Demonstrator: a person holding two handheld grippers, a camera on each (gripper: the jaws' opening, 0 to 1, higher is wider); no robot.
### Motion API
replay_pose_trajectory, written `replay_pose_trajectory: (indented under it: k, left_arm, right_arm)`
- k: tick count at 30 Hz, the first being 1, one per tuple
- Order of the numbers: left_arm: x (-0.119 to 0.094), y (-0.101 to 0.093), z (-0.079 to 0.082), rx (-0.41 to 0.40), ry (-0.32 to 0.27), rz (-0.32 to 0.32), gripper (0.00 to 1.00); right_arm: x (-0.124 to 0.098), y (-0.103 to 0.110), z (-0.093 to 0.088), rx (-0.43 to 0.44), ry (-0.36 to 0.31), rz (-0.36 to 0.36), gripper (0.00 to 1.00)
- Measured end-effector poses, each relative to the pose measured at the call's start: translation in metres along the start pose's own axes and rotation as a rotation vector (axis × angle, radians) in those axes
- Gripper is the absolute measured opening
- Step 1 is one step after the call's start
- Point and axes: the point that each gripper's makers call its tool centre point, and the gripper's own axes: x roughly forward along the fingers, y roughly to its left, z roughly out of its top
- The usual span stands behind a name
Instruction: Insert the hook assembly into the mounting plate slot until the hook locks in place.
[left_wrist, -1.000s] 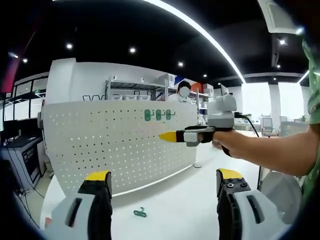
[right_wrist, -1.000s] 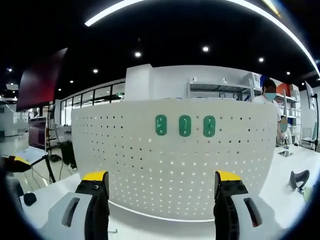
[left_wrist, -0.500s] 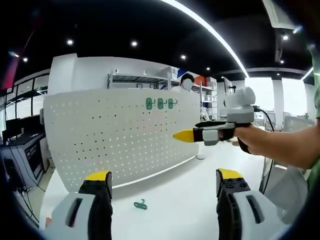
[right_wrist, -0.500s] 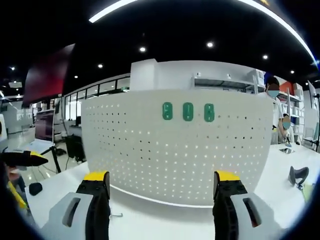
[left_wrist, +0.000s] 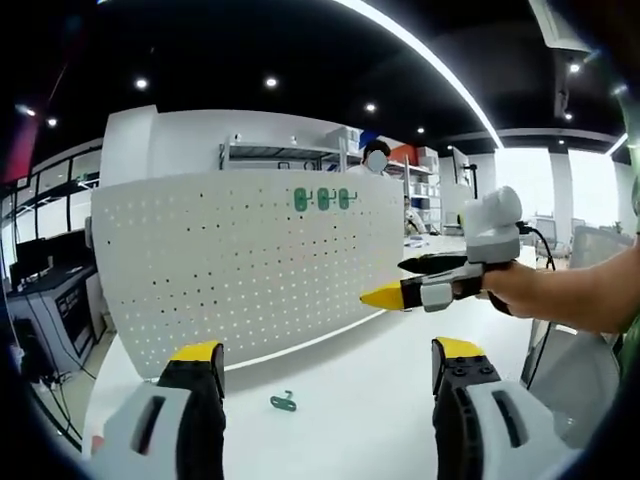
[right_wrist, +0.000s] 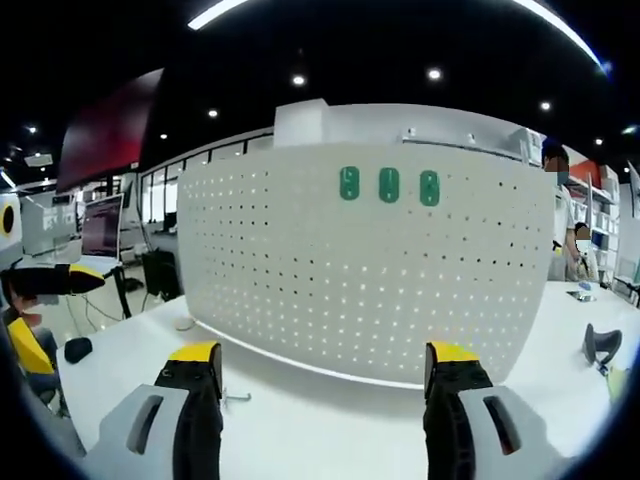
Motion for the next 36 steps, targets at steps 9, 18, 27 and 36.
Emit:
replay_pose_trajectory:
  k: [9, 18, 27, 36]
  left_arm:
    - [-0.001, 0.000, 0.000, 0.001, 0.009, 0.013, 0.87]
    - [0.000, 0.004, -0.001, -0.008, 0.014, 0.031, 0.87]
    - [0.000, 0.010, -0.001, -0.020, 0.016, 0.049, 0.86]
    - [0.001, 0.011, -0.001, -0.019, 0.020, 0.054, 0.86]
  right_arm:
    - [0.028, 0.007, -0.021, -0.032, 0.065, 0.061, 0.81]
    - [0.060, 0.021, -0.053, -0.062, 0.158, 0.138, 0.75]
    - [0.086, 0.038, -0.084, -0.129, 0.239, 0.225, 0.72]
    - [0.105, 0.054, -0.108, -0.181, 0.291, 0.292, 0.69]
